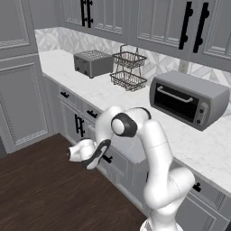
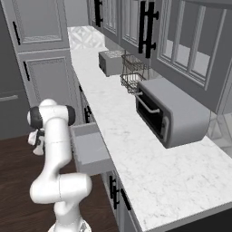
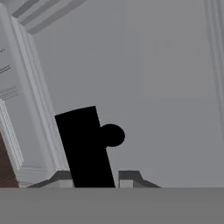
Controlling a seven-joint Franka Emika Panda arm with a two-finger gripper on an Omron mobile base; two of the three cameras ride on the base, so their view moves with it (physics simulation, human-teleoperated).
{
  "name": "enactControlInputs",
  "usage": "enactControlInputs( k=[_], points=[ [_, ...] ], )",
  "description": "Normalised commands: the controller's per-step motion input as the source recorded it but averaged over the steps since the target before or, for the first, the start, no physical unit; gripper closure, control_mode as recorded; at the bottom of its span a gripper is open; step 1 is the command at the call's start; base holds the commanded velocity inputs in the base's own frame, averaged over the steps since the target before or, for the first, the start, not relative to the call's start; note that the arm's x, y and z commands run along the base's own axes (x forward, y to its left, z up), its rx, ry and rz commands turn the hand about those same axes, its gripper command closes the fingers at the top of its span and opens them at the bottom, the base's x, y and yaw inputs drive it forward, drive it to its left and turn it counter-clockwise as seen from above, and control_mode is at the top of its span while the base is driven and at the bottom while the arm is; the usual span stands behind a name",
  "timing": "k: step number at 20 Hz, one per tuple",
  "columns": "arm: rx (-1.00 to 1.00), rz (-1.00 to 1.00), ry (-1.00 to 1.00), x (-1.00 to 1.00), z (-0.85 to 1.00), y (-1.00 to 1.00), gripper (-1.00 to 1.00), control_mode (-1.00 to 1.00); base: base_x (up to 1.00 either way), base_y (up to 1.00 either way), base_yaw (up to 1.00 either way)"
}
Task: Take a straw from the drawer in front and place it inside the glass cup on the dining counter.
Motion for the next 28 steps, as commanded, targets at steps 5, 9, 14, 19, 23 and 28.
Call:
enactControlInputs(
  k=[5, 9, 14, 19, 23, 28],
  points=[
    [0.18, 0.02, 0.02, -0.57, 0.01, 0.79, -1.0, -1.0, 0.0, 0.0, 0.0],
    [0.39, 0.0, 0.19, -0.38, 0.27, 0.09, -1.0, -1.0, 0.0, 0.0, 0.0],
    [0.6, 0.03, 0.26, -0.61, 0.58, 0.0, -1.0, -1.0, 0.0, 0.0, 0.0],
    [0.43, 0.01, -0.02, -0.71, 0.99, -0.25, -1.0, -1.0, 0.0, 0.0, 0.0],
    [0.28, 0.0, -0.04, -0.02, 1.0, -0.89, -1.0, -1.0, 0.0, 0.0, 0.0],
    [0.23, 0.0, 0.02, 0.53, 0.57, -0.89, -1.0, -1.0, 0.0, 0.0, 0.0]
  ],
)
